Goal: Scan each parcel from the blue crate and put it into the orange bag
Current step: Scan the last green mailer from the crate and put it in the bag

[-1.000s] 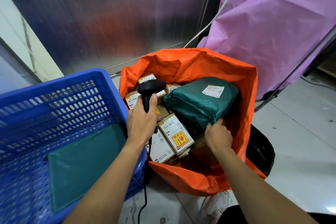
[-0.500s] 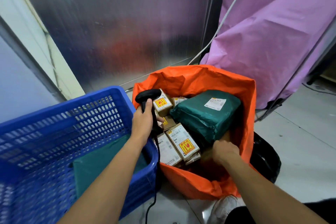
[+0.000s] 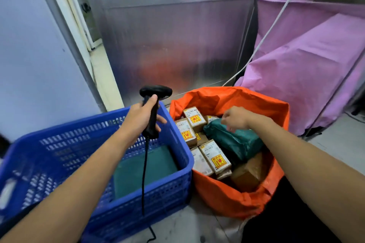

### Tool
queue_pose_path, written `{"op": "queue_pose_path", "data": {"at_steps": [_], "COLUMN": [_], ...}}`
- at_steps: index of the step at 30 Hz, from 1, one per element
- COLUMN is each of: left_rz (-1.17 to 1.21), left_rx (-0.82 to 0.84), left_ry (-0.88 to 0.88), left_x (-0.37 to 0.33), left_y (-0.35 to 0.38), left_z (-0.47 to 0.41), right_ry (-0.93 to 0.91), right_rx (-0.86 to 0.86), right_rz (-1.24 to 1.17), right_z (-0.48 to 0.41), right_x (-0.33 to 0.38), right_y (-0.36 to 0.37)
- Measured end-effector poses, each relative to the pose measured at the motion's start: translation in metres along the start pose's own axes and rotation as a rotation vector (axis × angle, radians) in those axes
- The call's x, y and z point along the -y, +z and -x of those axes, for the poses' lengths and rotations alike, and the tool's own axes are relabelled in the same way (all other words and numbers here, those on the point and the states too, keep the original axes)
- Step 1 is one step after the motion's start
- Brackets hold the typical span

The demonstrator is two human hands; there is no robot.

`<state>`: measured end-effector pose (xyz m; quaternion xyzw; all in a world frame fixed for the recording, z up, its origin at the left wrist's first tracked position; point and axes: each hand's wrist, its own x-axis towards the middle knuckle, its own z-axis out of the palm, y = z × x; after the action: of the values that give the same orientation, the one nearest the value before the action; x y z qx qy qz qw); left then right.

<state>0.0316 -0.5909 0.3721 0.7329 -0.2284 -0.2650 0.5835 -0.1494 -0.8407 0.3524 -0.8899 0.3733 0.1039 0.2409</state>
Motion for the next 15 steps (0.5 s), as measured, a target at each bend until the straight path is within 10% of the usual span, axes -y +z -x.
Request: {"op": "queue_pose_path", "data": {"at_steps": [15], "left_rz": [-0.022], "left_rx": [-0.195], "left_ry": [-0.116], "left_x": [0.066], "left_y": [-0.11], "left_z": [0.059], "right_ry": [-0.245], "right_rx": [-0.109], "right_rz": [0.095], "right_z": [-0.017], "right_x": [0.089], "right_y": [0.035]}}
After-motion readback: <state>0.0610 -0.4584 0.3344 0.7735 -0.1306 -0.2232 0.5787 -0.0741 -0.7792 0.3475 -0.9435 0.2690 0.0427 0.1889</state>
